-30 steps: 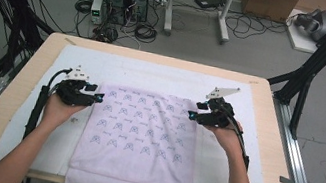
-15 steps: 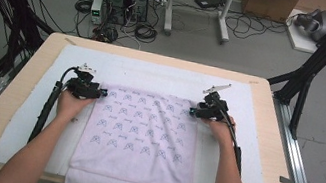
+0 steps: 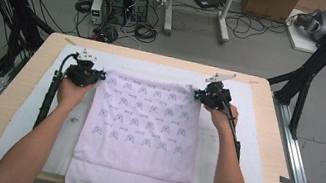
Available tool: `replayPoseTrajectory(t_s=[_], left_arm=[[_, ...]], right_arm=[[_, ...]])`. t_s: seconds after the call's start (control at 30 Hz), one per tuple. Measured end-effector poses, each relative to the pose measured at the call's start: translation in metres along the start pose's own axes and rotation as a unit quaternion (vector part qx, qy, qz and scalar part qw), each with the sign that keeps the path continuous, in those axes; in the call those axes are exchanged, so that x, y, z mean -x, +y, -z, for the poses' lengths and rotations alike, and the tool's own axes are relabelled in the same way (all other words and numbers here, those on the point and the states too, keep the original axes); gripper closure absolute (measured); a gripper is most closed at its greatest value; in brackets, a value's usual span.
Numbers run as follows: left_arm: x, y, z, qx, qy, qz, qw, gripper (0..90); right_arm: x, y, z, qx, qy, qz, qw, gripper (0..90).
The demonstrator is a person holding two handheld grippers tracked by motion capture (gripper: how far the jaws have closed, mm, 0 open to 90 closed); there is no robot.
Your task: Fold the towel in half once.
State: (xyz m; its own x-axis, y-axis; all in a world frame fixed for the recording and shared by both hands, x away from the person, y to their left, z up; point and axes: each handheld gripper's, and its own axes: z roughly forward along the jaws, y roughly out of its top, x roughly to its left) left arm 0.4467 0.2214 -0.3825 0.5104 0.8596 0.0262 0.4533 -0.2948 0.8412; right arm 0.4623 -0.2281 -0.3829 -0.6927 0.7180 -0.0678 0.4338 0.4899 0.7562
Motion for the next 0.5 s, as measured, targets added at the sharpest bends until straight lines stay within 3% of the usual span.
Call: replayPoseTrajectory(t_s=[0.07, 0.17, 0.2, 0.23, 0.33, 0.5], left_arm=[[-0.001, 0.019, 0.008, 0.017, 0.014, -0.017, 0.9996, 86.2], [-0.008, 0.045, 0.019, 0.038, 0.029, -0.021, 0.9986, 84.8], [-0.008, 0.049, 0.020, 0.041, 0.049, -0.020, 0.9977, 78.6], [-0.010, 0.052, 0.019, 0.033, 0.054, -0.015, 0.9979, 66.6], [-0.017, 0.046, 0.019, 0.017, 0.045, -0.012, 0.9988, 56.2], [-0.019, 0.020, 0.022, 0.004, 0.024, -0.001, 0.9997, 54.8]], right_arm=[[0.003, 0.016, 0.009, 0.013, -0.006, 0.004, 0.9999, 83.6], [0.009, 0.039, 0.023, 0.036, -0.025, 0.009, 0.9990, 82.6], [0.012, 0.045, 0.027, 0.050, -0.026, 0.004, 0.9984, 81.3], [0.015, 0.047, 0.028, 0.058, -0.027, 0.003, 0.9980, 76.0], [0.025, 0.043, 0.019, 0.035, -0.020, -0.023, 0.9989, 59.8], [0.018, 0.020, 0.007, 0.020, 0.011, -0.041, 0.9989, 55.6]])
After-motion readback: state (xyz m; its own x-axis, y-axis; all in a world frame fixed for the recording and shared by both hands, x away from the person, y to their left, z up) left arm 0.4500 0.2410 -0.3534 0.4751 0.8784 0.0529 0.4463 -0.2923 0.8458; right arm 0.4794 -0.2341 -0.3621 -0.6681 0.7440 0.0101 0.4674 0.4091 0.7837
